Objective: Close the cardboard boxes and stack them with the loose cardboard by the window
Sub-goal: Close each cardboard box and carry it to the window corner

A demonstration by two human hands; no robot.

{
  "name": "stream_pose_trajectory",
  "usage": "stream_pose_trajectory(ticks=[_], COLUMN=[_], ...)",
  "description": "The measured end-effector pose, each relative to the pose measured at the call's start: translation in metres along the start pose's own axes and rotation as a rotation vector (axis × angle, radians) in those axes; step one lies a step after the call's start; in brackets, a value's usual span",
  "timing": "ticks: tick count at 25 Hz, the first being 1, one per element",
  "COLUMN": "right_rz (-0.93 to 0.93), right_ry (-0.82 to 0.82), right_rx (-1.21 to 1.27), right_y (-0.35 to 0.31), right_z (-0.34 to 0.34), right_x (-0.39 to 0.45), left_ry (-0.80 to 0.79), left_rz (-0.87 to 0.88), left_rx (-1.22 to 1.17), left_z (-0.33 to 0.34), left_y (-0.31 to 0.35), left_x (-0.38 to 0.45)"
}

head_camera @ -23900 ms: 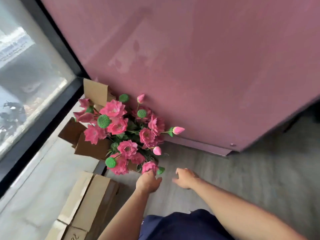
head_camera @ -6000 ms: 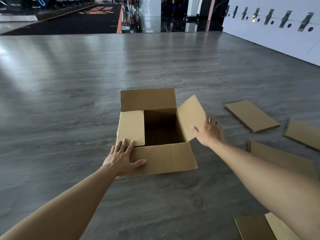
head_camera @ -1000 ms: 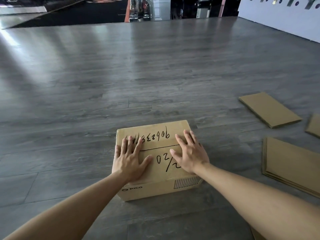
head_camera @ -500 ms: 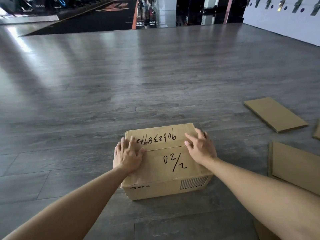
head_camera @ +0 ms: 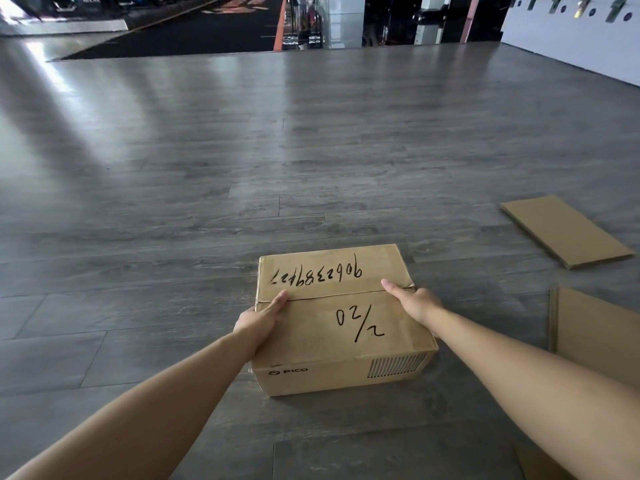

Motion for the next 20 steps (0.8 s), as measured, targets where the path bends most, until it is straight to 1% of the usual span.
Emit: stream_pose_trajectory(ticks=[6, 9, 12, 14, 17, 20], right_rz=[0.036, 0.031, -0.035, -0.093, -0.197, -0.301], right_ry=[-0.072, -0.049, 0.009, 0.049, 0.108, 0.138], right_rx=[0.128, 0.14, 0.152, 0.177, 0.219, 0.319], right_y=[0.003, 0.0, -0.02, -0.042, -0.08, -0.122], right_z=[0.005, 0.0, -0.015, -0.029, -0.055, -0.088], right_x=[-0.008, -0.014, -0.017, -0.017, -0.017, -0.029], left_ry=[-0.044, -0.071, -0.06, -0.023, 0.011, 0.044], left_rz=[-0.036, -0.038, 0.0, 0.071, 0.201, 0.309], left_rx=[-0.079, -0.115, -0.132, -0.155, -0.195, -0.208], left_z=[-0.001, -0.001, -0.003, -0.01, -0.026, -0.046], left_y=[-0.003, -0.001, 0.012, 0.036, 0.09, 0.143], left_x=[-0.002, -0.004, -0.01, -0.013, -0.02, -0.042])
Point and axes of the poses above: each hand's wrist, its own x-axis towards the middle knuckle, its own z-axis out of the palm, y = z × x, the point moved 7 cm from there along x, towards the middle knuckle, and after that the axes turned 4 degrees about x, right-handed, at the moved point
